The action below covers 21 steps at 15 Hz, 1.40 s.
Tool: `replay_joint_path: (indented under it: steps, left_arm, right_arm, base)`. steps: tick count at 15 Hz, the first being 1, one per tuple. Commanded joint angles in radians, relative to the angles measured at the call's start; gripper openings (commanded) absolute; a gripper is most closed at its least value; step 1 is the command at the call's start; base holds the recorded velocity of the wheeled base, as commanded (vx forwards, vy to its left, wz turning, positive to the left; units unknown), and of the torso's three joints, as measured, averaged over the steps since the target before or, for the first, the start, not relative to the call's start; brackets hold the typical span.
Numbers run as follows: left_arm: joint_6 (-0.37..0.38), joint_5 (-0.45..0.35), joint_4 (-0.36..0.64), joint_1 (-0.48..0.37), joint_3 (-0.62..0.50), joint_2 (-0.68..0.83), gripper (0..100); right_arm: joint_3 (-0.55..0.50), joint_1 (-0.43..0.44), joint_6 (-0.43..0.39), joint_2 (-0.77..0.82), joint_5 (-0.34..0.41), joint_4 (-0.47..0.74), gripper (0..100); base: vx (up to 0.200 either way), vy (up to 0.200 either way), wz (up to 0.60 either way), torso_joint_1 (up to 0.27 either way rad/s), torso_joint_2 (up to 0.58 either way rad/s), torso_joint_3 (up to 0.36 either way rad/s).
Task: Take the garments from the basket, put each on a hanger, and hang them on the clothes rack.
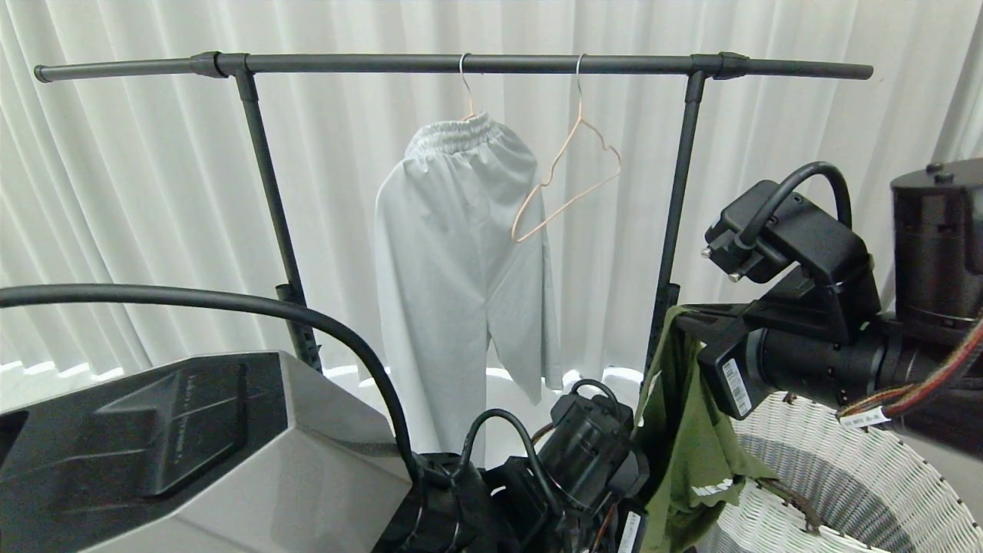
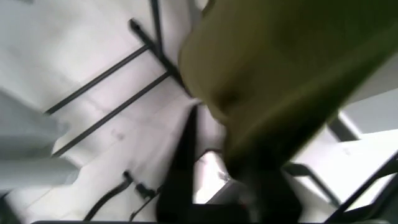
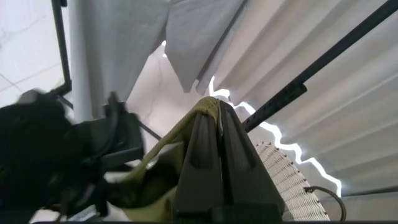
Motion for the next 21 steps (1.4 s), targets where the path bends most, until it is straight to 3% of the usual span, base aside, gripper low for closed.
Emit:
replay_joint_path:
  steps: [1, 2, 4, 6, 10, 12, 14, 18, 21]
  left_arm:
    - [-0.002, 0.042, -0.001, -0.039, 0.087, -0.117, 0]
    - [-0.004, 0.052, 0.000, -0.039, 0.105, -0.152, 0]
    - [0.001, 0.171, 0.000, 0.011, 0.145, -0.292, 0]
    - [0.013, 0.186, 0.023, 0.071, 0.136, -0.428, 0]
    - [0.049, 0.189, 0.206, 0.114, 0.090, -0.695, 0]
    - [0.108, 0.191, 0.321, 0.115, 0.041, -0.787, 0]
    - [0.203, 0.198, 0.350, 0.126, 0.001, -0.824, 0]
    - [0.404, 0.301, 0.350, 0.155, -0.066, -0.793, 0]
    - [0.447, 0.307, 0.350, 0.155, -0.165, -0.744, 0]
  right_arm:
    - [0.025, -0.022, 0.001, -0.001, 0.001, -0.008, 0]
    - [0.030, -0.029, 0.001, 0.001, -0.001, -0.009, 0]
    - [0.033, -0.059, 0.007, 0.004, 0.045, -0.049, 0]
    - [0.035, -0.065, 0.000, 0.025, 0.116, -0.147, 0]
    - [0.030, -0.063, -0.022, 0.051, 0.189, -0.291, 0]
    - [0.032, -0.072, -0.023, 0.037, 0.189, -0.298, 0]
    - [0.032, -0.100, -0.023, 0.016, 0.186, -0.296, 0]
    - [0.053, -0.200, -0.060, -0.107, 0.189, -0.199, 0]
    - [0.009, -0.213, -0.060, -0.193, 0.194, -0.078, 0]
  base:
    - [0.000, 0.000, 0.00, 0.000, 0.00, 0.000]
    - [0.000, 0.000, 0.00, 0.000, 0.00, 0.000]
    - [0.000, 0.000, 0.00, 0.000, 0.00, 0.000]
    - [0.000, 0.000, 0.00, 0.000, 0.00, 0.000]
    - [0.000, 0.000, 0.00, 0.000, 0.00, 0.000]
    - [0.000, 0.000, 0.00, 0.000, 0.00, 0.000]
    - [0.000, 0.000, 0.00, 0.000, 0.00, 0.000]
    - [0.000, 0.000, 0.00, 0.000, 0.00, 0.000]
    - [0.000, 0.000, 0.00, 0.000, 0.00, 0.000]
